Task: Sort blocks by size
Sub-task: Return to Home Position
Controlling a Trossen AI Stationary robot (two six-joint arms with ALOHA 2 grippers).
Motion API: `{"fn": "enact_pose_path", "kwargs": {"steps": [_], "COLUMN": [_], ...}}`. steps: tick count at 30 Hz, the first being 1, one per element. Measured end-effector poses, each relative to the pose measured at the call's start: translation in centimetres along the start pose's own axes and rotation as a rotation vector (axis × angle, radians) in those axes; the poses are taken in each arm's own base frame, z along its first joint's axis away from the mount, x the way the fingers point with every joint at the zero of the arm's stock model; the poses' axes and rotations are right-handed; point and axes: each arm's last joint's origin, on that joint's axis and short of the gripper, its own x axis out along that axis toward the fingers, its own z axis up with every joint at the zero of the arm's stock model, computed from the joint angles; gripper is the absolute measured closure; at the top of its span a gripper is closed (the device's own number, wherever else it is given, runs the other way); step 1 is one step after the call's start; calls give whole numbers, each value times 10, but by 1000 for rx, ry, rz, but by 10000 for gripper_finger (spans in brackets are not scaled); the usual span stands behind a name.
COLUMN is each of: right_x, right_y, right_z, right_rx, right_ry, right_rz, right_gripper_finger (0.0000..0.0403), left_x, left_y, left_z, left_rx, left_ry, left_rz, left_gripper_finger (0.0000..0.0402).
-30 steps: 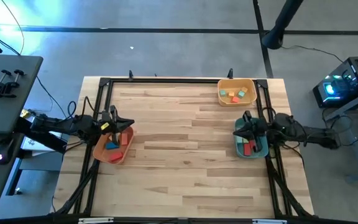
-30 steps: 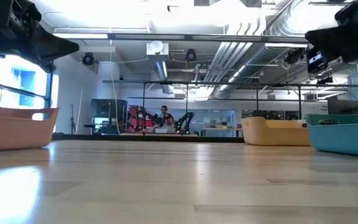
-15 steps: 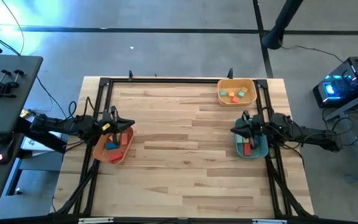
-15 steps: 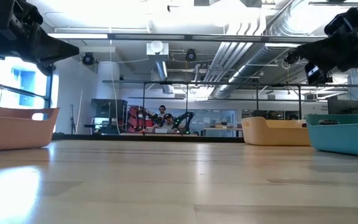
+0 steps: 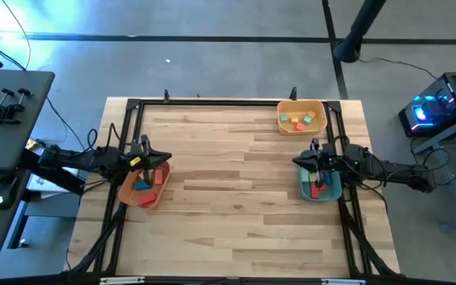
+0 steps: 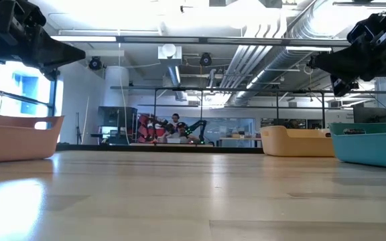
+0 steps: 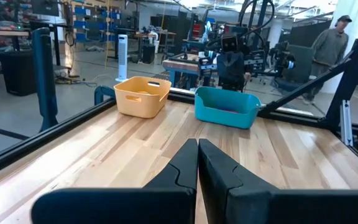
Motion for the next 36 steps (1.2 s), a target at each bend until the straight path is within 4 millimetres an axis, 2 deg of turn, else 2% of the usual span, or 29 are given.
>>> {"fn": "enact_pose_path", "kwargs": {"steps": [13, 17, 27, 34, 36], "right_x": [0, 0, 0, 0, 0], "right_y": [1, 1, 1, 1, 1], "right_z": [0, 0, 0, 0, 0], "right_rx": [-3, -3, -3, -3, -3], "right_ry": [-4, -5, -2, -1, -1], "right_rz": [6, 6, 6, 9, 9], "right_gripper_finger": [402, 402, 402, 402, 402], "left_x": [-1, 4, 4, 6, 7], "left_y": [0, 0, 2, 11, 15], "left_z": [1, -8, -7, -7, -6], "left_rx": [-18, -45, -54, -54, -106], "left_ry": [-14, -83, -88, -100, -108], "left_rz": [-6, -4, 23, 118, 144], "left_gripper_finger": [401, 401, 401, 401, 402]}}
